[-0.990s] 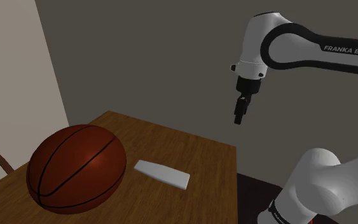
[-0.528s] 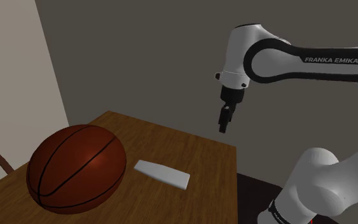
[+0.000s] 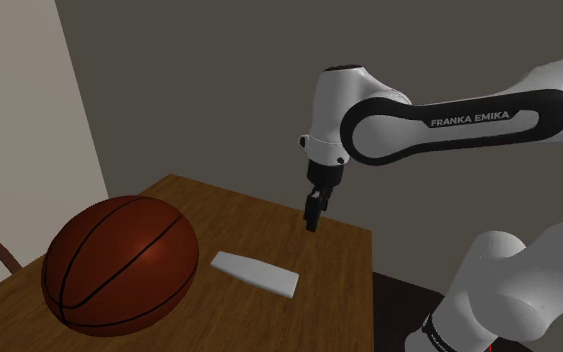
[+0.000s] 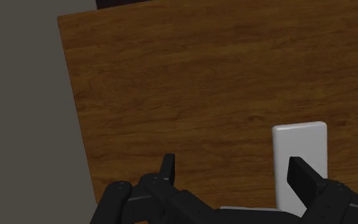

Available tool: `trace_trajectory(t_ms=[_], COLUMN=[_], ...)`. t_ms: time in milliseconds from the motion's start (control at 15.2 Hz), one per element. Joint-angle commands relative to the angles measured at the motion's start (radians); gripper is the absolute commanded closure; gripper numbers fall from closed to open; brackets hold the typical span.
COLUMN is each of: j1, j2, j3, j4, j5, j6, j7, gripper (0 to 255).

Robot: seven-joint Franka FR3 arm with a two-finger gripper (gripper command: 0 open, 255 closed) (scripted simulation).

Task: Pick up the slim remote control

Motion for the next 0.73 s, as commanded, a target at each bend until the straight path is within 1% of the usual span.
trace_trajectory(t_ms=[0, 330, 660], j1=[0.013, 0.036, 0.057], j2=[0.053, 0.204, 0.370], j3=[0.030, 0.103, 0.170], j4=[0.011, 0.064, 0.144], j5=[0.007, -0.003, -0.051], j6=[0.052, 0.169, 0.267], j7=[0.020, 0.074, 0.143], gripper=[0, 0, 0])
